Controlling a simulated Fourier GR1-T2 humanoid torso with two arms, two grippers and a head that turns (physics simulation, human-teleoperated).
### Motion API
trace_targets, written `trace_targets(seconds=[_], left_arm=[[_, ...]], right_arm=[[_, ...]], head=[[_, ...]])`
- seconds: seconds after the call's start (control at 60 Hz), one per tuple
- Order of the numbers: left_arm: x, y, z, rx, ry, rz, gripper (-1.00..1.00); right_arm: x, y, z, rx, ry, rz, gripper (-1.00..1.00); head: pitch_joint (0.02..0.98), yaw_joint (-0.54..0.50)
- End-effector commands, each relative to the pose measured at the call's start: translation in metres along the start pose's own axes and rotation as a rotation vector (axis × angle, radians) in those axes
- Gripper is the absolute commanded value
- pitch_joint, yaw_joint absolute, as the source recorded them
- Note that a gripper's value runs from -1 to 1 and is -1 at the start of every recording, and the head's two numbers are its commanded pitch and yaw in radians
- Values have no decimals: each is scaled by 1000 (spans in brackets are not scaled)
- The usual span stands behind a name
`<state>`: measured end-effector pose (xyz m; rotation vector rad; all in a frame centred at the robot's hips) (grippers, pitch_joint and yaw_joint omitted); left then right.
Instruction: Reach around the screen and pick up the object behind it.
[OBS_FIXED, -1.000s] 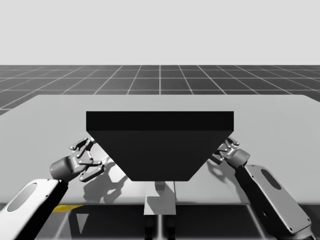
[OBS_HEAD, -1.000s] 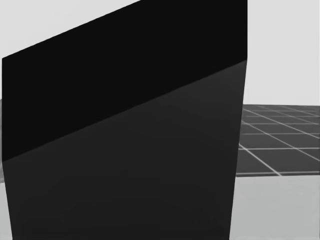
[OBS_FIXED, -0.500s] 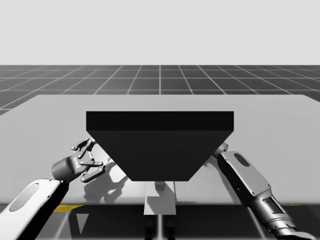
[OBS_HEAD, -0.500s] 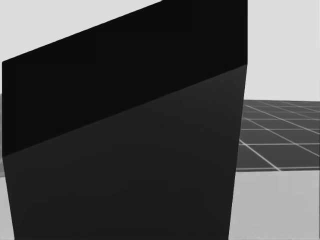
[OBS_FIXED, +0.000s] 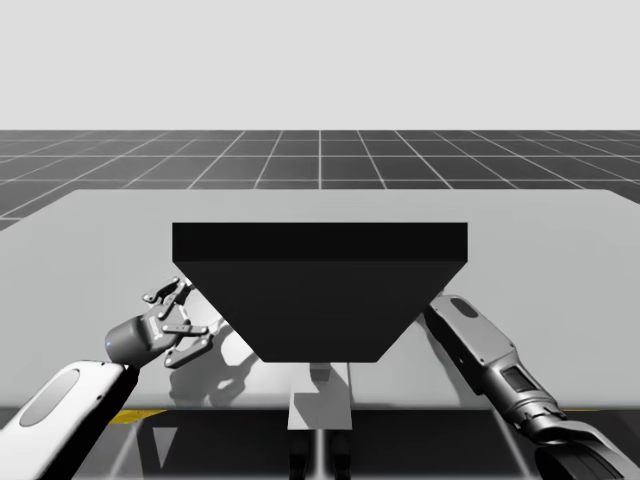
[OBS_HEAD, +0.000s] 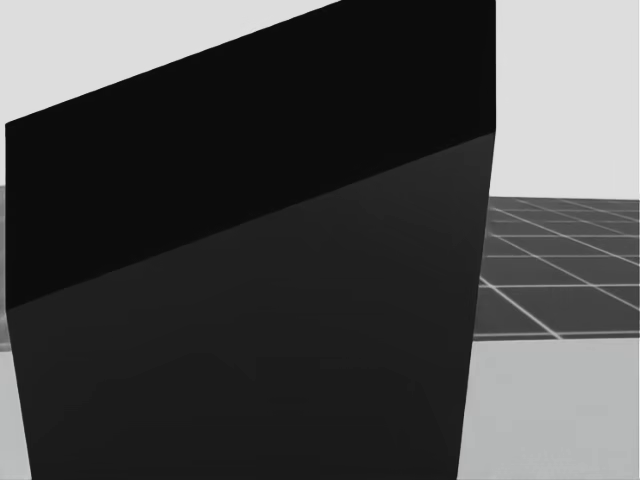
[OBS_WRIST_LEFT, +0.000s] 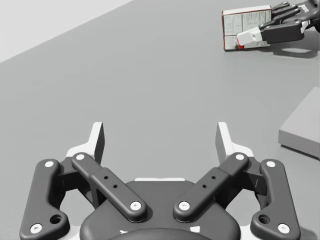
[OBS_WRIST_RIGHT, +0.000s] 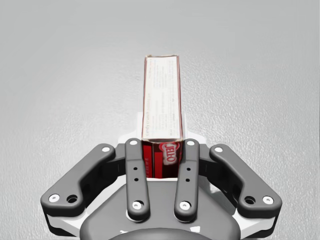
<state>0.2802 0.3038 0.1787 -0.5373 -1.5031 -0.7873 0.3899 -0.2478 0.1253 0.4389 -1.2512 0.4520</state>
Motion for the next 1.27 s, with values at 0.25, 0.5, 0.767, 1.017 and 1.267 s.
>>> trace_targets(seconds=[0.25,0.5,0.767,1.017,1.267], left_arm=[[3,0,1,6,-1,-12,-1000],[5,1,0,8,-2,-16,-1000],[7,1,0,9,-2,-19,-1000],[8,1,1,16,-2,-18,-1000],[8,1,0,18,-5,-18,-1000]], right_arm=[[0,-45,49,-216,-27,18,1000],[11,-79,95,-343,-82,32,1000],[50,-107,130,-519,-218,11,1000],[119,-104,151,-623,-446,62,1000],[167,-65,181,-644,-679,167,1000]], head=[[244,-93],[246,-84],[244,-81],[247,-75],[245,-75]])
